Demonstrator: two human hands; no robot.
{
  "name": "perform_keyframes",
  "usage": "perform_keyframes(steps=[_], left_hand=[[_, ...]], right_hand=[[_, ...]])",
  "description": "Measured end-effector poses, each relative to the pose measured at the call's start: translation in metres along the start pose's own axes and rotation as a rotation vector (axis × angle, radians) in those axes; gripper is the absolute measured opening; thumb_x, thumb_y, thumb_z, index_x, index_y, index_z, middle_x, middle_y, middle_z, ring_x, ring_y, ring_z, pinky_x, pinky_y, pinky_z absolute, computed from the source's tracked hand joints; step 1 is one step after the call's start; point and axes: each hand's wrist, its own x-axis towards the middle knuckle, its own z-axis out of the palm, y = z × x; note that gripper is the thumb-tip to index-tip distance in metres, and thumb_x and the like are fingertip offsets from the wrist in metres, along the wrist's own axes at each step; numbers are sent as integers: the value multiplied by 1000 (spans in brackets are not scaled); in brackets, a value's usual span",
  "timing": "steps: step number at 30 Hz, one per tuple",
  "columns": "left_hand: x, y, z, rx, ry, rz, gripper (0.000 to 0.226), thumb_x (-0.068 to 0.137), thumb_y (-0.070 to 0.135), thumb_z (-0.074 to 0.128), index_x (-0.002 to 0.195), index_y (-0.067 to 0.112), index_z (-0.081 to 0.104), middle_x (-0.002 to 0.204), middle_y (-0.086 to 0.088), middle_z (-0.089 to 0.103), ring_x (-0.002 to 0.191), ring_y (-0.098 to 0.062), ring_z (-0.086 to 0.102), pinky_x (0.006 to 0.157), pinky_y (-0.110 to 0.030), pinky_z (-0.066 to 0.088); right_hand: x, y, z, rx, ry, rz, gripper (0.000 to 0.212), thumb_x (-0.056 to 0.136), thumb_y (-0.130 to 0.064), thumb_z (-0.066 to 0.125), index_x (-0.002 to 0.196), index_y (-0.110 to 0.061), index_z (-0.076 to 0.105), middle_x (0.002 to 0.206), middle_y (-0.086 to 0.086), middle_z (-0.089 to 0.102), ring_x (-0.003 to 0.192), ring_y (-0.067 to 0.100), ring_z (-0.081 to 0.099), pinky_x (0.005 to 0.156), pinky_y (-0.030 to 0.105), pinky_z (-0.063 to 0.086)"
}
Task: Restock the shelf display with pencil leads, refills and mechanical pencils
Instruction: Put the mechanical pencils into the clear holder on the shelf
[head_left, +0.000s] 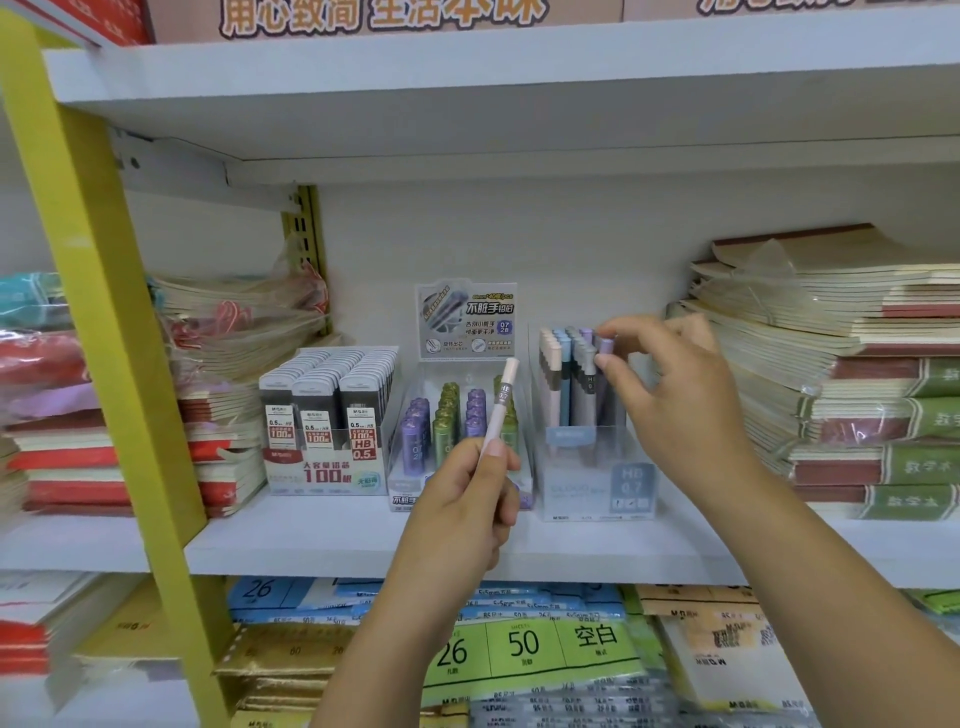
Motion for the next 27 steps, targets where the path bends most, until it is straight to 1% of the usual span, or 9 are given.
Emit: perform_keyframes(steps=[2, 4, 6, 8, 11, 16, 19, 24, 27], left_hand=[[0, 0, -1, 4, -5, -4, 31, 102, 45, 43, 85, 28, 63, 63, 5, 48, 46, -8, 30, 42, -18, 27], [0, -1, -3, 12, -9, -8, 30, 102, 45, 43, 86, 28, 63, 64, 4, 47, 46, -7, 30, 43, -18, 27], [-1, -1, -5, 14, -6, -9, 30, 102, 45, 43, 87, 28, 63, 64, 4, 46, 46, -7, 30, 42, -18, 27], [-1, -1, -7, 15, -5, -4, 30, 102, 45, 43, 88, 28, 63, 64, 4, 46, 46, -7, 30, 43, -19, 27], [-1, -1, -8, 12, -6, -1, 30, 102, 45, 44, 88, 28, 63, 64, 5, 47, 46, -7, 31, 43, -19, 27], [0, -1, -8, 19, -6, 2, 30, 102, 46, 44, 89, 28, 64, 64, 5, 47, 46, -7, 31, 43, -18, 27], [0, 0, -7, 12, -9, 2, 30, 102, 45, 44, 89, 27, 63, 63, 6, 47, 46, -6, 31, 42, -17, 27], [-3, 4, -3, 21, -20, 13, 29, 101, 46, 44, 89, 30, 65, 63, 5, 48, 46, -6, 32, 42, -18, 28], [-5, 8, 1, 36, -27, 30, 30, 101, 47, 44, 91, 34, 68, 62, 7, 48, 46, -5, 34, 43, -17, 29]], right_hand=[[2, 0, 3, -112, 45, -57, 21, 90, -30, 60, 110, -27, 66, 109, -3, 59, 106, 14, 39, 84, 24, 31], [5, 0, 6, -156, 42, -34, 27, 91, -30, 57, 116, -27, 65, 122, 2, 53, 117, 21, 36, 94, 32, 35], [6, 1, 9, -162, -36, 32, 37, 91, -28, 56, 128, -30, 57, 132, 2, 47, 125, 22, 31, 103, 42, 36], [7, 2, 11, -161, -118, 98, 45, 92, -29, 53, 137, -34, 48, 138, 2, 42, 131, 20, 24, 109, 44, 32], [11, 5, 11, -163, -216, 158, 47, 93, -32, 48, 140, -36, 44, 143, 2, 38, 134, 18, 19, 110, 41, 27], [19, 9, 10, -146, -377, 223, 41, 94, -36, 44, 134, -40, 47, 134, -1, 44, 128, 20, 28, 96, 35, 32], [20, 11, 10, -79, -414, 236, 40, 97, -34, 43, 136, -41, 45, 135, 0, 43, 130, 20, 29, 95, 29, 26], [7, 4, 2, 94, -256, 213, 41, 101, -36, 40, 142, -36, 41, 142, -5, 42, 134, 10, 28, 102, 23, 20], [2, -12, -12, 115, -26, 80, 33, 100, -28, 44, 131, -30, 53, 123, -9, 54, 117, 6, 44, 95, 21, 33]])
